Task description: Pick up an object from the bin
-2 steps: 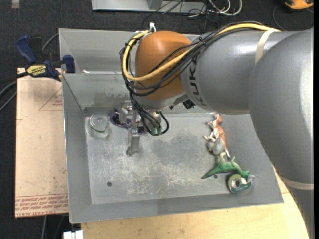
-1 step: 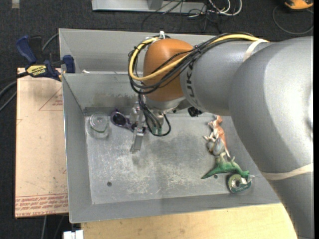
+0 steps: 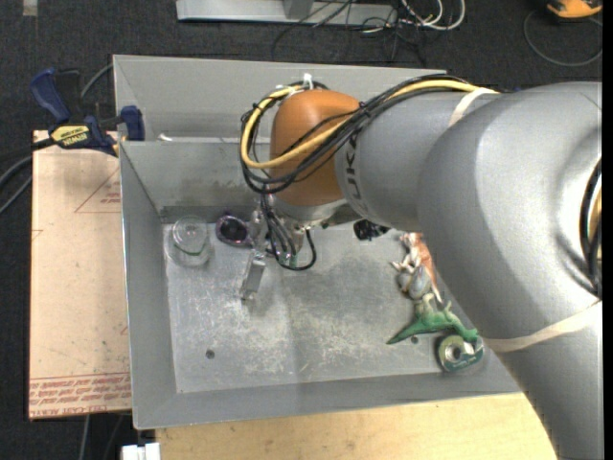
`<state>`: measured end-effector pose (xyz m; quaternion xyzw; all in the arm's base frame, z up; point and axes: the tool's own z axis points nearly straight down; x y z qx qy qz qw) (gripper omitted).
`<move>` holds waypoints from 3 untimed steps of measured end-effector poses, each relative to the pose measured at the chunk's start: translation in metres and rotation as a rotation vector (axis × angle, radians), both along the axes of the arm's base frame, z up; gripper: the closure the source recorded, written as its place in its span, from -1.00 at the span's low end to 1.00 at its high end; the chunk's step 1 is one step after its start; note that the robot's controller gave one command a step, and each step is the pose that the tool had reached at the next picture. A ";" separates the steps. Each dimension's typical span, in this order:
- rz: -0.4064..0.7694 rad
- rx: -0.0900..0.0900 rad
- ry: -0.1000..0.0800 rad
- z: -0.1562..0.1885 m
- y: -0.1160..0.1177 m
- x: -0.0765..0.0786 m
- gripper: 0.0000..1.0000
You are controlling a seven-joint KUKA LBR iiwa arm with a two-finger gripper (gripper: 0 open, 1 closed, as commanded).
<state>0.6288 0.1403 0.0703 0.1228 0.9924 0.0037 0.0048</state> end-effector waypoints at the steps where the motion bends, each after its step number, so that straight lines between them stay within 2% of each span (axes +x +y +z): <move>1: -0.088 -0.005 0.012 0.001 0.008 0.011 1.00; 3: -0.088 -0.006 0.015 0.004 0.008 0.010 1.00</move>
Offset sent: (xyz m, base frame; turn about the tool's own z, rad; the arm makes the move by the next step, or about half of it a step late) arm 0.0000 0.0000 0.0000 0.0000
